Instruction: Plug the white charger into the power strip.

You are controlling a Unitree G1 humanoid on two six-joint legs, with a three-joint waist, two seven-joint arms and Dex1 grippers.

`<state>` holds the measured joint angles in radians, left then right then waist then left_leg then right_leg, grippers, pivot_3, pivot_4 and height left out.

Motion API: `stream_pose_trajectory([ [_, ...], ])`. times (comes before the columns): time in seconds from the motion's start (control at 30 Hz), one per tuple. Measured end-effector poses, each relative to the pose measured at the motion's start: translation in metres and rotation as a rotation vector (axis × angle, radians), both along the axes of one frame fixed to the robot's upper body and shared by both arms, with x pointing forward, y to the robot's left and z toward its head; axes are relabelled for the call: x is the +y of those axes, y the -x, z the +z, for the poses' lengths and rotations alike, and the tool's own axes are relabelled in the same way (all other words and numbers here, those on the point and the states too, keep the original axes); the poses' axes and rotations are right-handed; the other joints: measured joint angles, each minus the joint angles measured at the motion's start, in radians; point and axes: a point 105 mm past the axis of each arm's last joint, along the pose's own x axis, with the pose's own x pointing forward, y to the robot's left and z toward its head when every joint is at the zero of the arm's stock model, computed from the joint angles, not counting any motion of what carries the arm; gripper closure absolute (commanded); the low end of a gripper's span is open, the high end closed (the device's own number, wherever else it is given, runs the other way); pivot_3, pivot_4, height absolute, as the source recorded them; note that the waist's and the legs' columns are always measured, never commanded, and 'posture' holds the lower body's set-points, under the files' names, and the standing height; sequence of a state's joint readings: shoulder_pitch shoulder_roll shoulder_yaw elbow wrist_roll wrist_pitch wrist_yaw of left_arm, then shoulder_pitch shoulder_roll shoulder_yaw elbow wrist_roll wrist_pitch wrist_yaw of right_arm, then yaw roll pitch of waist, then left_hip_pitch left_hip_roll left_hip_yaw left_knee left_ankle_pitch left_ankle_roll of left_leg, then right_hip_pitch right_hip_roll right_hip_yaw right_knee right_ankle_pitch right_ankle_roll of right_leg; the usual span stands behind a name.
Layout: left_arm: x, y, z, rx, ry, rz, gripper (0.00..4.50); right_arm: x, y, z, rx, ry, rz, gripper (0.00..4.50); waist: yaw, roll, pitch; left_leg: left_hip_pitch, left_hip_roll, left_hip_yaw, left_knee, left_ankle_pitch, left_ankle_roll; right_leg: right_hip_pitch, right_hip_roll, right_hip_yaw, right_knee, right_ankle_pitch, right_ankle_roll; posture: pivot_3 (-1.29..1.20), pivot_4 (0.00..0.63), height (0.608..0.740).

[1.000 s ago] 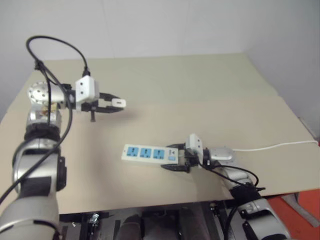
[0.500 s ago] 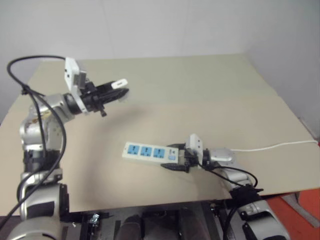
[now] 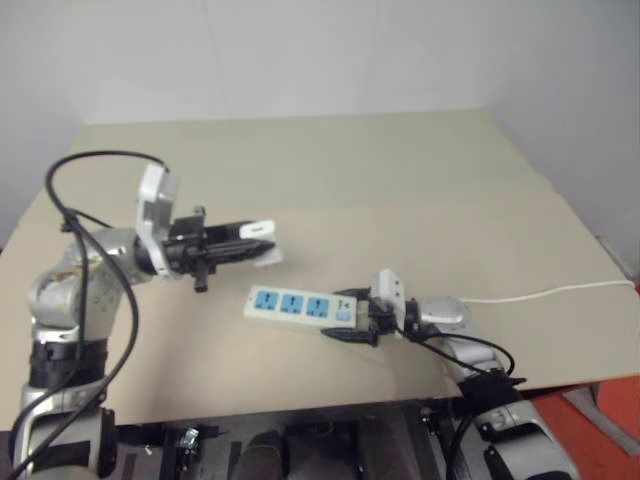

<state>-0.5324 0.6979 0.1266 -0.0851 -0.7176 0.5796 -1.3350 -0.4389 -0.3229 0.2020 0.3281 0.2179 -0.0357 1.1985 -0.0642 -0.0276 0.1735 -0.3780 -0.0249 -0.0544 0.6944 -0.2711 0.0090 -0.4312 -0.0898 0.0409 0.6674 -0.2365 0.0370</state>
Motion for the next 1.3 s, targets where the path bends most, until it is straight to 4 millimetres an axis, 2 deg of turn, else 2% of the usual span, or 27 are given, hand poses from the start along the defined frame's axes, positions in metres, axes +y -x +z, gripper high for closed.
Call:
stream_pose_trajectory([
  [0.2, -0.024, 0.004, -0.026, -0.009, -0.088, -0.171, 3.5, 0.001, 0.001, -0.002, 0.013, 0.009, 0.025, 1.08, -0.001, 0.0, 0.0, 0.007, 0.001, 0.001, -0.001, 0.0, 0.0, 0.007, 0.002, 0.0, -0.003, 0.0, 0.0, 0.0, 0.15, 0.74],
  [0.43, -0.037, 0.001, -0.035, -0.03, -0.13, -0.25, 3.5, 0.003, 0.002, -0.003, 0.0, 0.035, 0.116, 1.08, -0.006, 0.0, 0.0, 0.008, 0.003, 0.001, -0.001, 0.0, 0.001, 0.008, 0.003, 0.001, -0.004, 0.001, 0.0, 0.0, 0.15, 0.74],
  [0.67, -0.041, -0.001, -0.042, -0.056, -0.16, -0.238, 3.5, 0.0, -0.003, -0.005, -0.026, 0.053, 0.153, 1.08, -0.003, 0.0, 0.0, 0.009, 0.003, 0.001, -0.001, -0.001, 0.001, 0.01, 0.003, 0.001, -0.004, 0.001, 0.0, 0.0, 0.15, 0.74],
  [0.8, -0.054, -0.005, -0.062, -0.017, -0.161, -0.189, 3.5, 0.0, -0.003, -0.006, -0.03, 0.05, 0.152, 1.08, -0.002, 0.0, 0.0, 0.009, 0.003, 0.001, -0.001, -0.001, 0.001, 0.01, 0.003, 0.001, -0.004, 0.001, 0.0, 0.0, 0.15, 0.74],
  [0.97, -0.066, -0.009, -0.073, 0.012, -0.138, -0.129, 3.5, 0.002, -0.002, -0.007, -0.034, 0.048, 0.151, 1.08, -0.004, -0.001, 0.0, 0.01, 0.004, 0.001, -0.001, -0.001, 0.001, 0.01, 0.003, 0.001, -0.004, 0.002, 0.0, 0.0, 0.15, 0.74],
  [1.3, -0.059, -0.011, -0.088, 0.026, -0.189, -0.063, 3.5, 0.002, -0.002, -0.006, -0.037, 0.047, 0.147, 1.08, -0.003, 0.0, 0.0, 0.01, 0.004, 0.001, -0.002, -0.001, 0.001, 0.01, 0.003, 0.001, -0.005, 0.002, 0.0, 0.0, 0.15, 0.74],
])
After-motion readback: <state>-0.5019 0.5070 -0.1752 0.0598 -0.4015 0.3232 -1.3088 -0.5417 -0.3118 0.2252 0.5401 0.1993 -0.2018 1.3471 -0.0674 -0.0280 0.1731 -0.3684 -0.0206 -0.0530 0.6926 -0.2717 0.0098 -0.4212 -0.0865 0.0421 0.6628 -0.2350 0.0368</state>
